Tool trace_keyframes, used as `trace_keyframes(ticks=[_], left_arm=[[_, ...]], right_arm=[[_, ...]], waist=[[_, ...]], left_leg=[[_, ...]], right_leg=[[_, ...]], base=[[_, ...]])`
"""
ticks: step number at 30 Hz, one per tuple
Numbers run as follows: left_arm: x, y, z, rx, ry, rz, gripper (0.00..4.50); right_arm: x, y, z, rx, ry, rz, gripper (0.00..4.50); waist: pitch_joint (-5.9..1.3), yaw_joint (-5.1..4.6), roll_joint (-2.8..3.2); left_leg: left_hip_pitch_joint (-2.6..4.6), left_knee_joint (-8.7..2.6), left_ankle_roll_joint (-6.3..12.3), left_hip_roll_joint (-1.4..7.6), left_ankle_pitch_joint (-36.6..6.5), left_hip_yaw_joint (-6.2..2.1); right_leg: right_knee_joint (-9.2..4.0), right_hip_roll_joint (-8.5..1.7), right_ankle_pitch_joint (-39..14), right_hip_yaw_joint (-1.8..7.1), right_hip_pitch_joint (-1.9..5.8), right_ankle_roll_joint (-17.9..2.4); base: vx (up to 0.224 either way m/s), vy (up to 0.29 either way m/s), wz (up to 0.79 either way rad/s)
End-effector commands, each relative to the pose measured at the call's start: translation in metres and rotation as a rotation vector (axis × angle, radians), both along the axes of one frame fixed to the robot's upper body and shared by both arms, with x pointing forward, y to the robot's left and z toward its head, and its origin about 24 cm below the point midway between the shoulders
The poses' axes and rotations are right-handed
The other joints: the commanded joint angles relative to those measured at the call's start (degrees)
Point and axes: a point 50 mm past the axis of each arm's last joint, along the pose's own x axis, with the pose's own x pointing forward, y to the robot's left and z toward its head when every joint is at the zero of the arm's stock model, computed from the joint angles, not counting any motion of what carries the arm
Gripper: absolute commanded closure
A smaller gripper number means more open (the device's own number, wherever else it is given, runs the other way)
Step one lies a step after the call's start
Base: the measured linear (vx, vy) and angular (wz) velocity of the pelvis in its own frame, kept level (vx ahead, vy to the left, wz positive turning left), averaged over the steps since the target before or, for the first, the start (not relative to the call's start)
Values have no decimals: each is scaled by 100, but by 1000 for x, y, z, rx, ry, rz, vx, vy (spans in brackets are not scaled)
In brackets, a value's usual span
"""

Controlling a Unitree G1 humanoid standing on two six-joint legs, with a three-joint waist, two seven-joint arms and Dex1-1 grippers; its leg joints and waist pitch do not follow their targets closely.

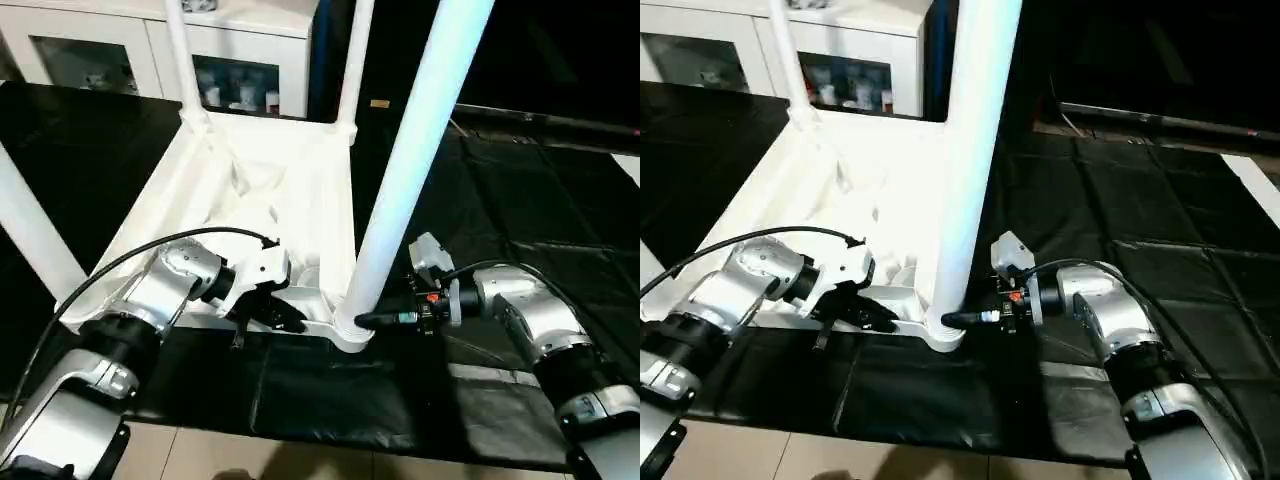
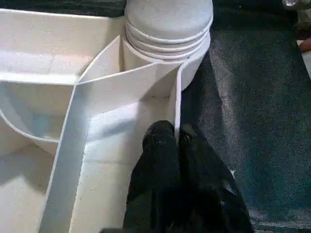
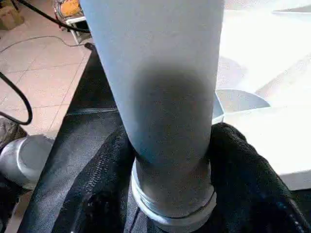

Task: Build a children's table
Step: Rotate leg to tighten

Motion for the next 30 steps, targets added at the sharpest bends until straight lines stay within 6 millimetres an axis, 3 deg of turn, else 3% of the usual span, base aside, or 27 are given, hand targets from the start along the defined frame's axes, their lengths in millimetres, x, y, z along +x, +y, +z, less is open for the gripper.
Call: trace_keyframes(ticks=[1, 6, 9, 14, 15, 16, 17, 18, 21, 23, 24, 26, 28, 30], left_arm=[[9, -3, 6, -7, -40, 52, 450], [20, -8, 10, -25, -79, 131, 450], [27, -14, 13, -59, -79, 220, 450], [30, -30, 17, -159, -22, 341, 450], [27, -40, 17, -200, -5, 392, 450], [27, -41, 17, -207, -3, 401, 450], [26, -45, 17, -219, 1, 417, 450], [26, -49, 17, -226, -7, 444, 450], [24, -62, 15, -227, -40, 492, 450], [19, -79, 11, -205, -101, 527, 450], [16, -86, 9, -207, -107, 531, 450], [14, -90, 8, -210, -107, 532, 450], [13, -90, 7, -205, -112, 525, 450], [13, -88, 7, -192, -124, 519, 450]], right_arm=[[-1, 7, -1, 21, 10, 41, 248], [6, 10, 0, 55, 4, -22, 256], [10, 9, -2, 68, 2, -107, 256], [7, 14, -12, 88, 2, -287, 257], [1, 21, -19, 99, 35, -379, 257], [0, 23, -20, 100, 42, -394, 257], [-2, 27, -22, 96, 57, -437, 257], [-3, 31, -24, 101, 74, -487, 257], [-3, 47, -29, 88, 93, -599, 257], [3, 65, -32, 41, 69, -719, 257], [4, 73, -30, 53, 62, -712, 257], [4, 78, -28, 66, 61, -699, 257], [4, 79, -26, 77, 60, -693, 202], [4, 76, -25, 69, 47, -706, 186]], waist=[[-385, -3, 62], [-356, -8, 92], [-357, -16, 91], [-386, -91, 60], [-398, -77, 90], [-403, -97, 72], [-423, -95, 95], [-419, -146, 63], [-380, -179, 143], [-346, -253, 117], [-331, -275, 159], [-321, -304, 155], [-347, -307, 163], [-362, -309, 170]], left_leg=[[56, -424, 126, 231, -965, -5], [70, -461, -30, 225, -1423, -30], [53, -469, -72, 220, -1420, -48], [1, -449, 1, 206, -946, -46], [18, -441, 26, 223, -729, -52], [-4, -449, 49, 218, -648, -59], [3, -435, 85, 197, -585, -56], [-27, -431, 143, 174, -502, -52], [-11, -457, 97, 180, -836, -49], [-11, -496, -41, 179, -1131, -51], [7, -517, -111, 185, -1306, -69], [28, -520, -123, 181, -1506, -72], [7, -535, -80, 193, -1445, -86], [11, -524, -22, 190, -1275, -72]], right_leg=[[-337, -369, -636, 207, 290, -1687], [-422, -380, -1382, 210, 267, -1508], [-434, -394, -1492, 211, 284, -1420], [-364, -383, -808, 214, 328, -1556], [-322, -379, -352, 213, 320, -1608], [-308, -375, -204, 208, 352, -1614], [-303, -368, -116, 197, 350, -1636], [-307, -348, -40, 188, 368, -1640], [-407, -366, -660, 192, 338, -1561], [-471, -347, -1247, 197, 306, -1366], [-506, -352, -1645, 193, 290, -1248], [-558, -354, -2024, 187, 274, -1129], [-543, -346, -1825, 201, 289, -1079], [-505, -331, -1313, 210, 289, -1174]], base=[[0, 0, 0], [0, 0, 0], [0, 0, 0], [0, 0, 0], [0, 0, 0], [0, 0, 0], [0, 0, 0], [0, 0, 0], [0, 0, 0], [0, 0, 0], [0, 0, 0], [0, 0, 0], [0, 0, 0], [0, 0, 0]])
